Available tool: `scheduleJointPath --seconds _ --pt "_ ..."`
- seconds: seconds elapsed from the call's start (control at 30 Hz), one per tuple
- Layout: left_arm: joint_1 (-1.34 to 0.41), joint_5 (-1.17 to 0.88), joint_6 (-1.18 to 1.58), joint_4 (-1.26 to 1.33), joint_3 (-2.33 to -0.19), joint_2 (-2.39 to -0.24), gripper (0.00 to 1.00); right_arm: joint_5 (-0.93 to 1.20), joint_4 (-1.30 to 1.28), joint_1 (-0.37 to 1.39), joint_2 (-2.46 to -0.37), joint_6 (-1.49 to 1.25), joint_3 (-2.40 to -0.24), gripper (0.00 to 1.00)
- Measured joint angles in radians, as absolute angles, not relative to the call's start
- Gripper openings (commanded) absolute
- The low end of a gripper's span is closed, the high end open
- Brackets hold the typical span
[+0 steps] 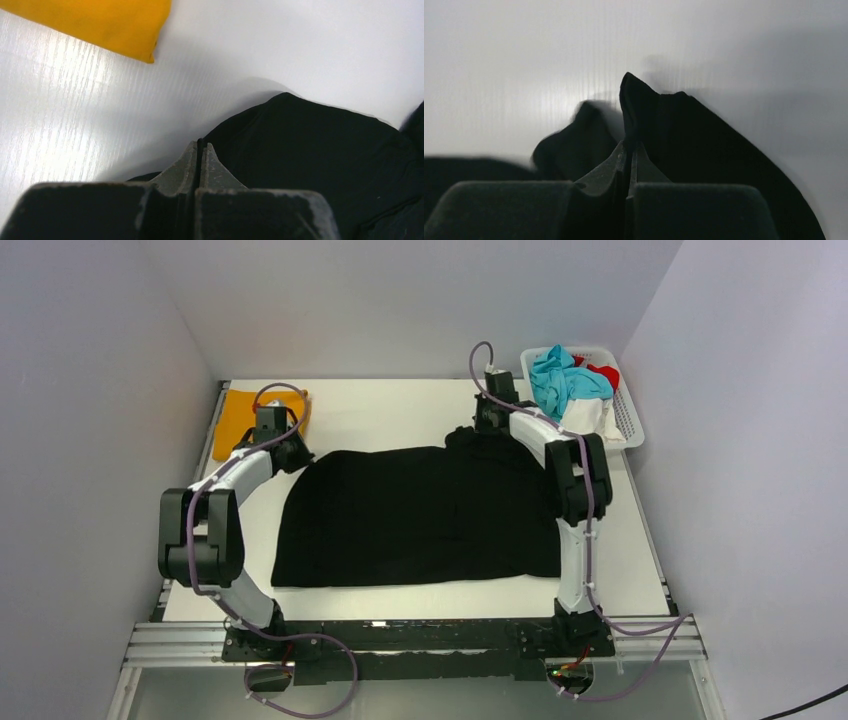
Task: Fold and stack the t-shirts
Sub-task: Grab the side of the flattened tshirt furthest away from the robot with both arms
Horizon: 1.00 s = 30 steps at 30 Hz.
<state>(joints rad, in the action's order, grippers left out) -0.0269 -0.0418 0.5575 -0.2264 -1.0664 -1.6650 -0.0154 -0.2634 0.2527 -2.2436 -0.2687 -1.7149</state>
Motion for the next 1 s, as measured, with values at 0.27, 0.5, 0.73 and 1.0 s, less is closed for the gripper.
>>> scheduleJointPath --seconds 0.27,0.5,0.73,1.0 --pt "-0.027 -0.048 0.556 -0.197 -0.992 -1.572 0.00 0.017 -0.180 0.263 -1.897 -0.255 -1.423 0.00" --pt "-0.027 0.012 0.548 -0.206 -1.045 -1.613 0.00 -0.036 -0.156 0.264 -1.839 -0.207 -1.440 0.00" --pt "-0.027 0.061 0.531 -0.211 -1.200 -1.758 0.00 -0.053 -0.156 0.263 -1.921 -0.180 -1.517 0.00" --pt "-0.027 0.059 0.520 -0.224 -1.161 -1.762 0.00 -0.049 -0.156 0.263 -1.909 -0.180 -1.482 0.00"
